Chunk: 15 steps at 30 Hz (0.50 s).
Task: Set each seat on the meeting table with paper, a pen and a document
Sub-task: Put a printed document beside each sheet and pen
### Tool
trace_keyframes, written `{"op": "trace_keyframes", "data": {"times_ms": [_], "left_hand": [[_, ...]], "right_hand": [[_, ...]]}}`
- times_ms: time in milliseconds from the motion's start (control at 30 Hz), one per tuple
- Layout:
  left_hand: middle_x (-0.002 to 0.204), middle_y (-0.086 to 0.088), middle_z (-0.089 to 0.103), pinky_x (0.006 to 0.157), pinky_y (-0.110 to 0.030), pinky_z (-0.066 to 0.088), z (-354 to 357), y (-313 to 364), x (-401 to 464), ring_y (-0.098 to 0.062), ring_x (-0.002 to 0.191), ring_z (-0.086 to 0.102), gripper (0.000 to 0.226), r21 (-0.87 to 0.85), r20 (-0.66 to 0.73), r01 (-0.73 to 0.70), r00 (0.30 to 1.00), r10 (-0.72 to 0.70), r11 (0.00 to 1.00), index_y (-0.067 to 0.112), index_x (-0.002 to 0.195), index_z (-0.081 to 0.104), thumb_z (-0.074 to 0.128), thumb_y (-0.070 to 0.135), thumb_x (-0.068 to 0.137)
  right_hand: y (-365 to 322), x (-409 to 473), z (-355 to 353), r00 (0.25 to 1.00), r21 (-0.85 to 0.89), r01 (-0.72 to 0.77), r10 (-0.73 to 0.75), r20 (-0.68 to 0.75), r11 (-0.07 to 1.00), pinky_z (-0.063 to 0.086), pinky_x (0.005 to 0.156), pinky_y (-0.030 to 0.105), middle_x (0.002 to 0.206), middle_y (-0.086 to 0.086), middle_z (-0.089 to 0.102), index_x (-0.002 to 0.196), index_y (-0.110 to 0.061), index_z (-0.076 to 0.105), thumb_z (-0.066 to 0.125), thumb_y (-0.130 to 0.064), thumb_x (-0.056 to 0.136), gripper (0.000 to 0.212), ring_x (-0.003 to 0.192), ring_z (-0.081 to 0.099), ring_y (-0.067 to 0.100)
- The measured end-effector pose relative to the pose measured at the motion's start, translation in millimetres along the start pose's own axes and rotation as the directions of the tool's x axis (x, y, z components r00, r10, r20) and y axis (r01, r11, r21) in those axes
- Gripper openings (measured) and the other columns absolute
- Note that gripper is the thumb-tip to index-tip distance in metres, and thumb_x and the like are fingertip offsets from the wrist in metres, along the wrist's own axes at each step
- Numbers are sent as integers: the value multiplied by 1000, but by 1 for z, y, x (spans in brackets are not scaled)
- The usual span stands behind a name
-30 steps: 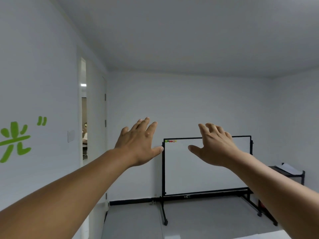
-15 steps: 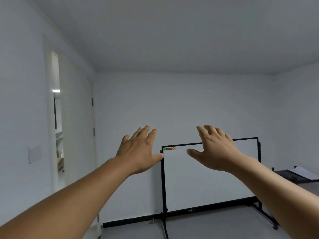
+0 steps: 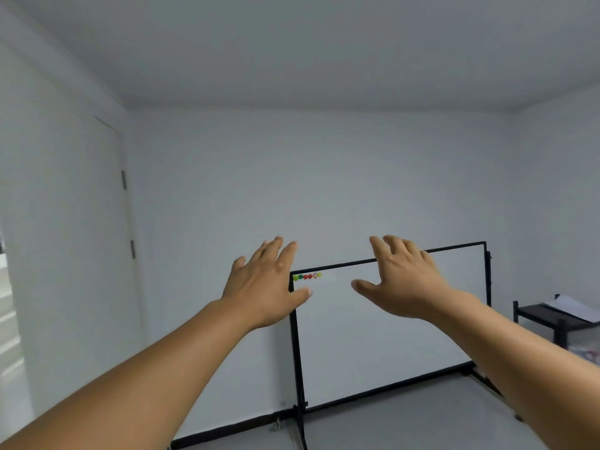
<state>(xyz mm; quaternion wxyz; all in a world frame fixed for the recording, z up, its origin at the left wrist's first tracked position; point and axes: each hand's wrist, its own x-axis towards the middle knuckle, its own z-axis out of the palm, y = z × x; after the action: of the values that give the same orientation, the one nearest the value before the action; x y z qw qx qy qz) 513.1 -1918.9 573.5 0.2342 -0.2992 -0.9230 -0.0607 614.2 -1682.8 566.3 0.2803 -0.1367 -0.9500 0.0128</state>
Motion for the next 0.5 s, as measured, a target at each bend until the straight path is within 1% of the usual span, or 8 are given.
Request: {"op": "trace_keyframes", "data": {"times_ms": [200,300,400,500], "left_hand": [[183,1,-2,133,-55,19,69,-47,98,-19,169,2,96,-53,-4,-89,996,89,995,33,172,3,47,76,99],[182,0,1,132,-55,20,96,-65,147,-20,168,8,94,-72,6,-139,990,140,988,32,172,6,47,75,99],[182,1,3,132,-55,20,119,-76,201,-20,168,11,93,-88,34,-209,976,213,974,33,172,8,48,74,99],[182,1,5,131,-55,20,139,-73,250,-20,167,12,91,-114,31,-273,960,278,955,32,172,10,48,72,99]], "right_hand": [[-4,80,63,997,-93,-71,73,17,993,27,124,49,167,8,29,161,-23,21,49,-75,92,90,156,22,31],[-8,121,85,993,-134,-119,121,10,984,28,124,50,168,8,28,162,-22,20,49,-75,93,91,156,22,32],[-10,160,102,984,-161,-173,178,13,972,27,124,51,168,9,27,160,-22,24,49,-75,93,89,156,22,33],[0,191,115,975,-204,-217,223,8,955,28,124,52,168,10,27,158,-23,28,49,-75,93,86,156,24,34]]}}
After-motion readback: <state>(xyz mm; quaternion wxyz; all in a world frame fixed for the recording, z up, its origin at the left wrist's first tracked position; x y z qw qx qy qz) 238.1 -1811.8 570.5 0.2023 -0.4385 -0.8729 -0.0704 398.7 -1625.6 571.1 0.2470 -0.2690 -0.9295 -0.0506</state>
